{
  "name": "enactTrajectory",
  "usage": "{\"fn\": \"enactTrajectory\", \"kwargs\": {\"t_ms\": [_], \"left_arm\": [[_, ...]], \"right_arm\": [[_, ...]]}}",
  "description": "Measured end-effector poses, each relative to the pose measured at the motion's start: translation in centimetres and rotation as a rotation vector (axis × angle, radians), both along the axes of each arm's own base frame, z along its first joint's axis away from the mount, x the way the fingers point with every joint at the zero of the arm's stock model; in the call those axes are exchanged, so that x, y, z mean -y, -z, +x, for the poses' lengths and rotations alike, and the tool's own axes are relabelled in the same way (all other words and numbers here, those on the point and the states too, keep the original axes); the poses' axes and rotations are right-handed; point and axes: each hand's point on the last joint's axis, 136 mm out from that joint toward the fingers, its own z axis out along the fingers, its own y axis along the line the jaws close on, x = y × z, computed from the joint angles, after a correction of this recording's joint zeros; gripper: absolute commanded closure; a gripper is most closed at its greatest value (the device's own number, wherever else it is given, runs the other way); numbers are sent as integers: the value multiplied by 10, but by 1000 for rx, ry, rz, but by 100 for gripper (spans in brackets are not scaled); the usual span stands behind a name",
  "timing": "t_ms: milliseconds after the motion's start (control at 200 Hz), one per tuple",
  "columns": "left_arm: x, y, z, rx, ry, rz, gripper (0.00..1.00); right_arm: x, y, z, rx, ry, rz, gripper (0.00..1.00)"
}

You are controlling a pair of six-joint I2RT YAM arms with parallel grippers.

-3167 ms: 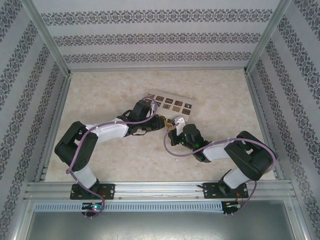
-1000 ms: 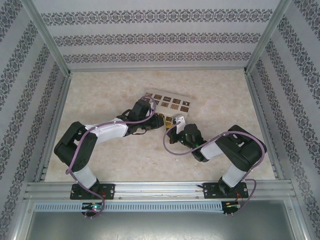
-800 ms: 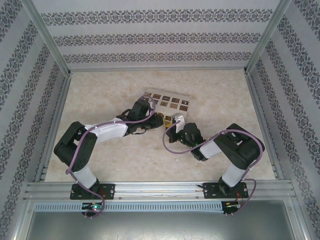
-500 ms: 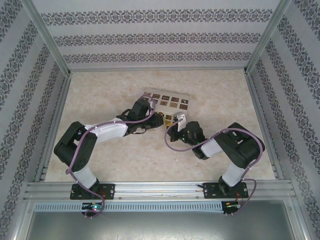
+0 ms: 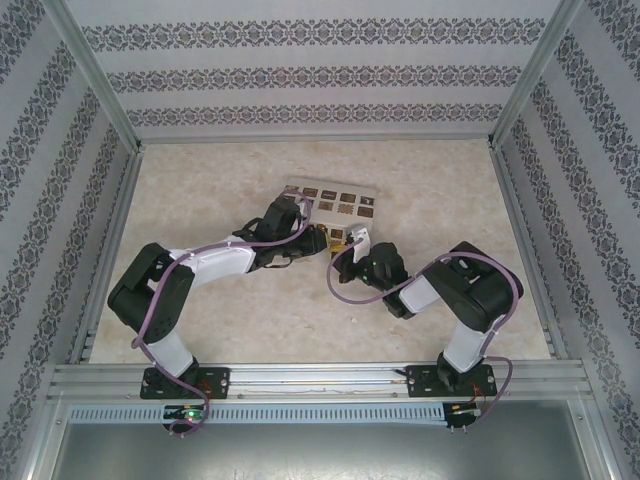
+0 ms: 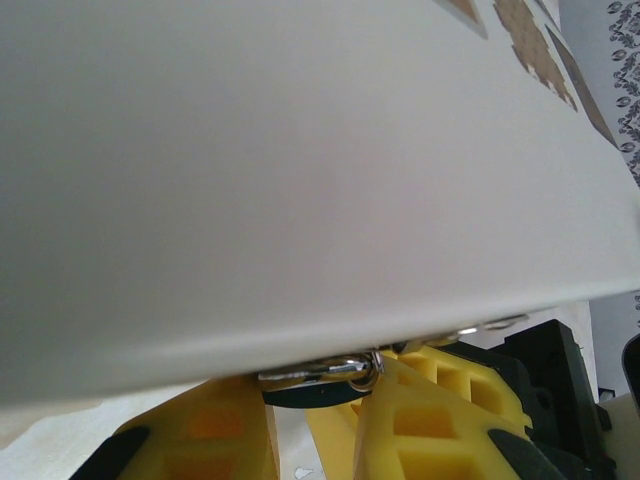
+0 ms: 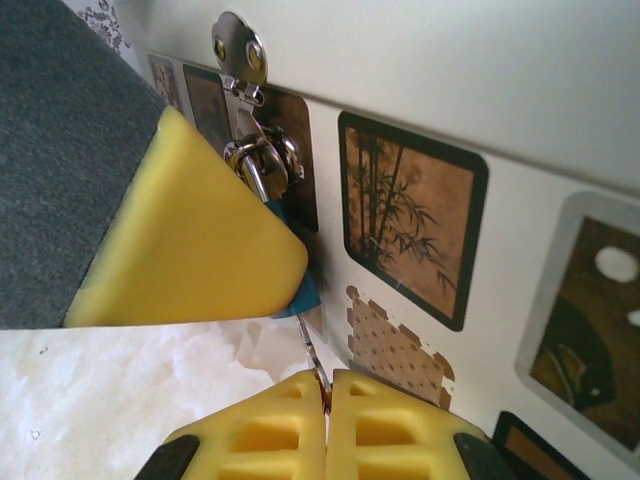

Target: Unlock the padlock with the key

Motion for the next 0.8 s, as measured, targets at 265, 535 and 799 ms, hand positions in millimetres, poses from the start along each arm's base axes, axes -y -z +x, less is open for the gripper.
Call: {"fn": "enactTrajectory", "kwargs": {"t_ms": [265,535,799], "left_arm": [[-2,-3,2,6,-5,-3,83],[-3,-8,3,16,-9,-10,83],[-4,-8,4,20,-16,-6,82]], "right_arm": [[-2,-4,3,-5,-15,21,100],[-8,-14,9,-10,-38,62,100],[-10,-14,10,-19,-44,65,100]]}}
